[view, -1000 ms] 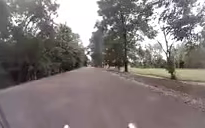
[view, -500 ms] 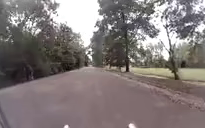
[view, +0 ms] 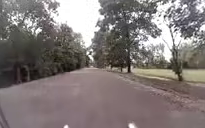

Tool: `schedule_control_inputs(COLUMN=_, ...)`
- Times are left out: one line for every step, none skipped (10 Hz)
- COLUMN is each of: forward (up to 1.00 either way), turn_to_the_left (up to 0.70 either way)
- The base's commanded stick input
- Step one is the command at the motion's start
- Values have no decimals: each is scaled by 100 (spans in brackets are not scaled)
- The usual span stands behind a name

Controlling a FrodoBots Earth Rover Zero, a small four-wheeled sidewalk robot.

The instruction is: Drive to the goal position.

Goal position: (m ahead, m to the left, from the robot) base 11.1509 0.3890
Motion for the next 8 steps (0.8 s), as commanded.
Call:
schedule_control_inputs(forward=70, turn_to_the_left=29)
schedule_control_inputs(forward=70, turn_to_the_left=15)
schedule_control_inputs(forward=70, turn_to_the_left=1)
schedule_control_inputs(forward=70, turn_to_the_left=0)
schedule_control_inputs(forward=70, turn_to_the_left=0)
schedule_control_inputs(forward=70, turn_to_the_left=0)
schedule_control_inputs(forward=70, turn_to_the_left=0)
schedule_control_inputs(forward=70, turn_to_the_left=0)
